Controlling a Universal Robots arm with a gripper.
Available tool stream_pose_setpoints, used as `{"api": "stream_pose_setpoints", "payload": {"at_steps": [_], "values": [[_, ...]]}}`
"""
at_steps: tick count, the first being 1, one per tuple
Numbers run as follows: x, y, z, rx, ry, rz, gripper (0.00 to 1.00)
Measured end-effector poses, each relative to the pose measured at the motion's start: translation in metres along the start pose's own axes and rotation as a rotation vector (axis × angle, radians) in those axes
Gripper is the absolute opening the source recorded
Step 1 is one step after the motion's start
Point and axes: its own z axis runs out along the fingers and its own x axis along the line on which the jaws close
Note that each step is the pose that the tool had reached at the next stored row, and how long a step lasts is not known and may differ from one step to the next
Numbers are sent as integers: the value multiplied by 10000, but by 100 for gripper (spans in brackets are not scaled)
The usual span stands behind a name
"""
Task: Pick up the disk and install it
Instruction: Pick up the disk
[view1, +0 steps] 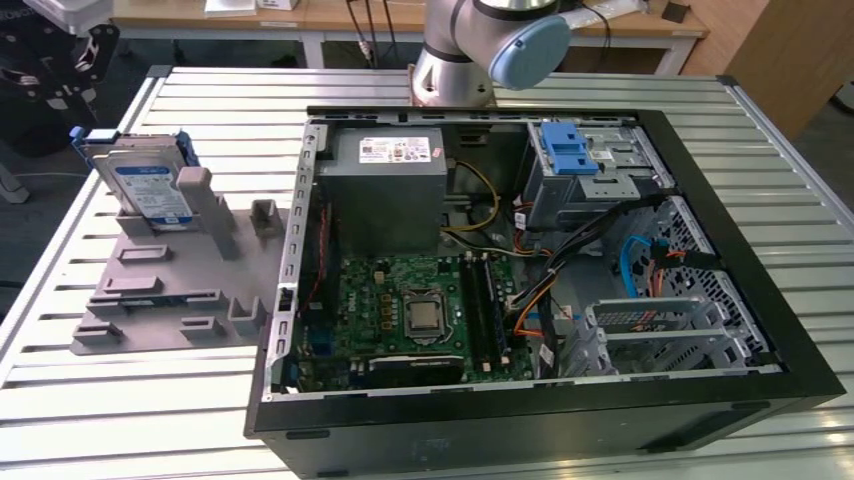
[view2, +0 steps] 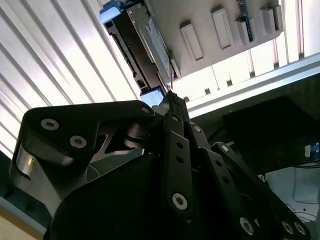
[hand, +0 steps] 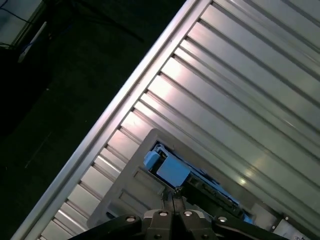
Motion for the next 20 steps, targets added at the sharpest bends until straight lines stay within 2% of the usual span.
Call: {"api": "stream_pose_setpoints", "payload": {"at_steps": [20], "values": [[1, -1, 30, 35, 81, -2310, 11]]}}
